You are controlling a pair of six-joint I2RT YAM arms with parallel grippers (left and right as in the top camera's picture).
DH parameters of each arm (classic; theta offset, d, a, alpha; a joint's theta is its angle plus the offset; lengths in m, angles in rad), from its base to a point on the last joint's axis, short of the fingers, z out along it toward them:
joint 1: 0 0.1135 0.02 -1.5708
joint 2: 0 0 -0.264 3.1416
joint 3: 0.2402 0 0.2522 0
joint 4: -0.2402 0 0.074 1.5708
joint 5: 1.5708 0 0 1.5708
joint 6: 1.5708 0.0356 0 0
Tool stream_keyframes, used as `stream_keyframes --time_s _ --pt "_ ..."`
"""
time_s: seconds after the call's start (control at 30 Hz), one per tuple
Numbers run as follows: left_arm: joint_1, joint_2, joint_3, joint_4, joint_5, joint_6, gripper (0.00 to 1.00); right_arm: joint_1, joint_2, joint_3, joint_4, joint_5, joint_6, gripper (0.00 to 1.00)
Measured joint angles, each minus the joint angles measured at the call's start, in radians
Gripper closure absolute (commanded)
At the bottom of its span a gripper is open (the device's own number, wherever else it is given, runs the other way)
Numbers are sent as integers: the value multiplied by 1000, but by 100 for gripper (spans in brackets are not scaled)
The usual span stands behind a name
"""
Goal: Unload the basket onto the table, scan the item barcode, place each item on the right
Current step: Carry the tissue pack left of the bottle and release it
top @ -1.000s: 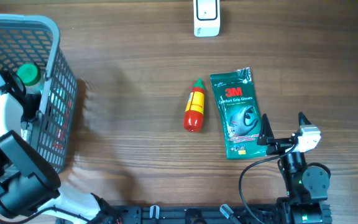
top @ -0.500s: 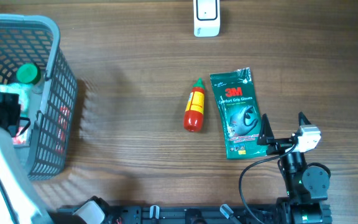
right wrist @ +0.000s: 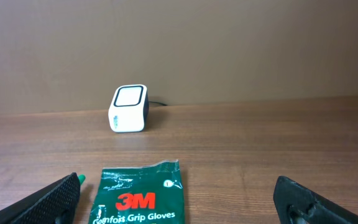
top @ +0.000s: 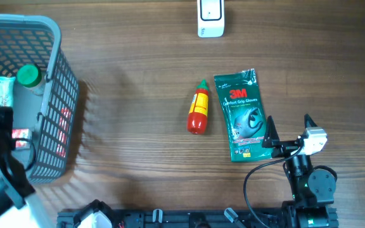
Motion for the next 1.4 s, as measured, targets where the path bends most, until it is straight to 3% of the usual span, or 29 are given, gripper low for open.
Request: stream_keyframes --time_s 0.23,0.47,0.73,0.87,1.07,1.4 --pt "0 -121 0 58 249 0 96 0 0 0 0 0 0 0" --pt "-17 -147 0 -18 524 19 96 0 0 0 0 0 0 0" --pt "-259 -146 0 -41 646 119 96 0 0 0 0 0 0 1" --pt "-436 -147 -5 -56 608 124 96 0 0 0 0 0 0 0" --pt "-664 -145 -113 -18 407 31 96 0 0 0 0 0 0 0" --pt "-991 15 -400 267 134 -304 96 0 0 0 0 0 0 0"
